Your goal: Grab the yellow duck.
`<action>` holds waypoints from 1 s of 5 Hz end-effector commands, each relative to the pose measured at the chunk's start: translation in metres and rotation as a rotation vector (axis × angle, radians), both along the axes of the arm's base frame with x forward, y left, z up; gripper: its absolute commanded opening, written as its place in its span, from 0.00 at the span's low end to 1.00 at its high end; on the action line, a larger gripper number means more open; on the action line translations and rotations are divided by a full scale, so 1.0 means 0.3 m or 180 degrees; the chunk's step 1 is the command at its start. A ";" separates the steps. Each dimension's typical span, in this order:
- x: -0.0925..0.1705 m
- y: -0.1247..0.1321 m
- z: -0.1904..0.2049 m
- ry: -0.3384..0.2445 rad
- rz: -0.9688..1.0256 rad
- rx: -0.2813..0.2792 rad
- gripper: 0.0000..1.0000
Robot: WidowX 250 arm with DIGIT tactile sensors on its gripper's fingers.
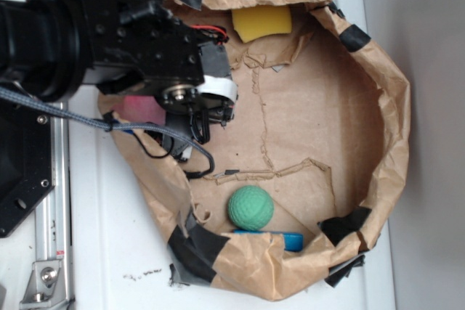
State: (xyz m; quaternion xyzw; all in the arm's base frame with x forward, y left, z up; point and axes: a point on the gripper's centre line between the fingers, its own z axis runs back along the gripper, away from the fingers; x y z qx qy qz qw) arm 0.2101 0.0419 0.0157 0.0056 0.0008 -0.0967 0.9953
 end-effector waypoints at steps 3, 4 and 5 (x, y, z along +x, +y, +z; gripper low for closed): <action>0.084 -0.032 0.239 -0.0652 0.0123 0.0354 0.00; 0.153 -0.097 0.415 -0.1048 0.0943 0.0236 0.00; 0.207 -0.142 0.583 -0.0980 0.1227 0.0187 0.00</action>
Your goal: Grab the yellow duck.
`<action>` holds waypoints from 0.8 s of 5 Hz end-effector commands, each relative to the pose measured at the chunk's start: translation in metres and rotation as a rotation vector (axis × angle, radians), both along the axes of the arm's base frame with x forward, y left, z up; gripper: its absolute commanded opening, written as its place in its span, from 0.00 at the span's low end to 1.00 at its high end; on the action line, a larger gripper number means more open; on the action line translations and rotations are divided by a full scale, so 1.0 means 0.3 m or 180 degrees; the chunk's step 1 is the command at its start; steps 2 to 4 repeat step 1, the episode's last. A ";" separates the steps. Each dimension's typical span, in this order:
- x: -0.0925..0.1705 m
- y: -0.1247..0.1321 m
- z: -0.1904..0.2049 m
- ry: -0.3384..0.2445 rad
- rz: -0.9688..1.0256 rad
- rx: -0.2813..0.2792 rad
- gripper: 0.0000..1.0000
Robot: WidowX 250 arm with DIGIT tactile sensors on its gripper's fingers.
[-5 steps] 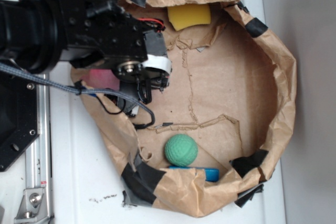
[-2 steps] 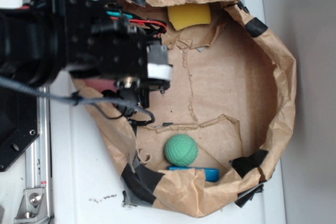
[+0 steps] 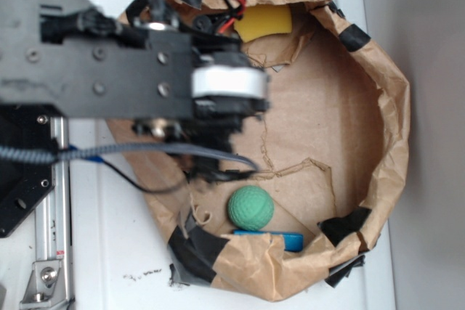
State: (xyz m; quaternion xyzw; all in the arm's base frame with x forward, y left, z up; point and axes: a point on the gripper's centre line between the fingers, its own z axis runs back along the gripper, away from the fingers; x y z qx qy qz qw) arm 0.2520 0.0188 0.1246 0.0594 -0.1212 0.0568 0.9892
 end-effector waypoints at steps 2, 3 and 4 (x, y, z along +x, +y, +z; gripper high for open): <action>0.090 -0.049 0.188 -0.0001 0.0377 -0.0215 0.00; 0.090 -0.049 0.188 -0.0001 0.0377 -0.0215 0.00; 0.090 -0.049 0.188 -0.0001 0.0377 -0.0215 0.00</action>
